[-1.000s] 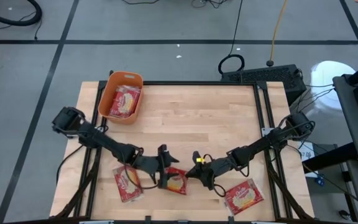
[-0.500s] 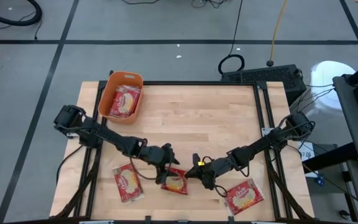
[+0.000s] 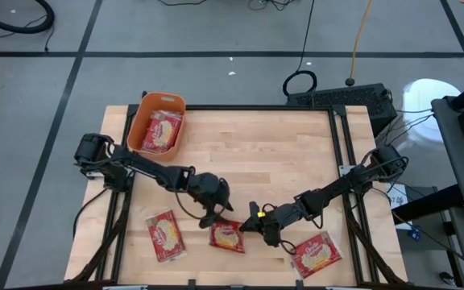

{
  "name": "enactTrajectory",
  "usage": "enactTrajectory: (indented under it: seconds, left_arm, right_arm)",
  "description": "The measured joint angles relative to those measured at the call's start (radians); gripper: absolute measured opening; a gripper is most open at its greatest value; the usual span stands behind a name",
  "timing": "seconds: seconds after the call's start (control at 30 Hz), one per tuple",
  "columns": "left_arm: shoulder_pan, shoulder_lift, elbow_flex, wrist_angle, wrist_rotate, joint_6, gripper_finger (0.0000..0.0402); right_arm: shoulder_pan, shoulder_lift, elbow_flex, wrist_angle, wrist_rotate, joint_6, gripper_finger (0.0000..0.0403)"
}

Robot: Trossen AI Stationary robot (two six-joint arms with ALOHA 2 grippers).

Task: Sort popcorn bags into baskets
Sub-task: Put the red popcorn bag into the orange bin

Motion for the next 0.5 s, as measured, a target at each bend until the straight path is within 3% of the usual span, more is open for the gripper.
enactTrajectory:
  seconds: [0.5]
  left_arm:
    - [-0.038, 0.153, -0.001, 0.178, 0.123, 0.021, 0.0263]
  right_arm:
    - [-0.025, 0.001, 0.0, 0.04, -0.02, -0.019, 0.0]
